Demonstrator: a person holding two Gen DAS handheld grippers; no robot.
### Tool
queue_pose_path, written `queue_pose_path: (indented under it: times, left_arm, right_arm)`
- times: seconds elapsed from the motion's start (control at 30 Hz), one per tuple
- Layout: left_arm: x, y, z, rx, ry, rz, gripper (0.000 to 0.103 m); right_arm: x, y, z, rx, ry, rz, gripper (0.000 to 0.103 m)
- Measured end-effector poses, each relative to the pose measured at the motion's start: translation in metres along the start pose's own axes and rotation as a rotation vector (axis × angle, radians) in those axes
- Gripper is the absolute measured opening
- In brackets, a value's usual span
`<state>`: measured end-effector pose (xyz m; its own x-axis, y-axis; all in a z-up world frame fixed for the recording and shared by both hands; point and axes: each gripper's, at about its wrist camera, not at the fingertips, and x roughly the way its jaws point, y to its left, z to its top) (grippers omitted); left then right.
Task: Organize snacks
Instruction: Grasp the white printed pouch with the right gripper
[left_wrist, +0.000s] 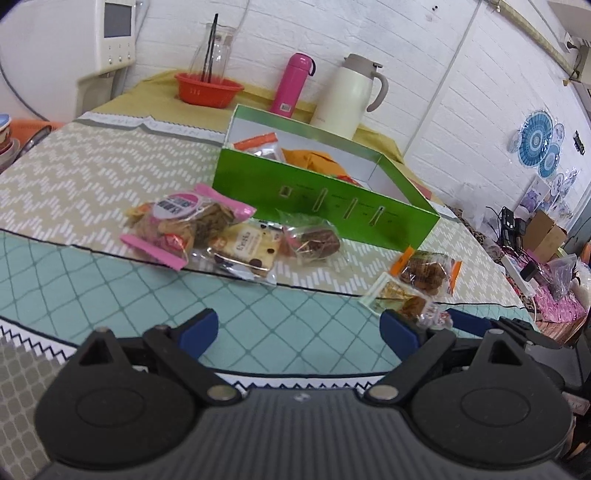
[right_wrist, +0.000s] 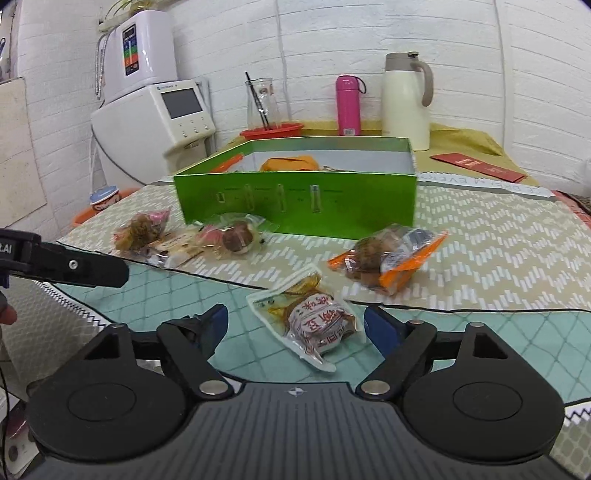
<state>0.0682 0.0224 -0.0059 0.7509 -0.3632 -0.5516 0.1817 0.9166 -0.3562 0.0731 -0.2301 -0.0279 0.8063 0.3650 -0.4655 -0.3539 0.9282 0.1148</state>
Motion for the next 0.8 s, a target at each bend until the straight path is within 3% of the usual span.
queue_pose_path:
  times: [0.1,0.17,0.37,0.47,0.73,0.8]
  left_arm:
    - [0.001,0.000,0.000,-0.004,0.001,-0.009,0.093]
    - [0.002,-0.001,-0.002,0.004,0.010,-0.015,0.093]
    - [0.009,-0.005,-0.004,0.005,0.047,-0.082,0.093]
    - [0.022,-0.010,0.000,-0.026,0.081,-0.155,0.093]
    - [0.062,-0.022,0.011,-0.027,0.152,-0.239,0.090]
    - [0.067,-0.022,0.014,-0.031,0.160,-0.254,0.084]
  right_arm:
    - [0.003,0.019,-0.003,-0.005,0.017,0.140,0.103]
    - [0.005,0.030,-0.004,-0.027,0.033,0.174,0.103]
    - [-0.008,0.025,-0.002,0.001,0.006,0.097,0.103]
    - [-0.012,0.018,-0.003,0.022,0.002,0.064,0.103]
    - [-0.002,0.023,-0.003,0.011,0.015,0.064,0.103]
    - [0.002,0.024,-0.001,0.009,0.018,0.061,0.103]
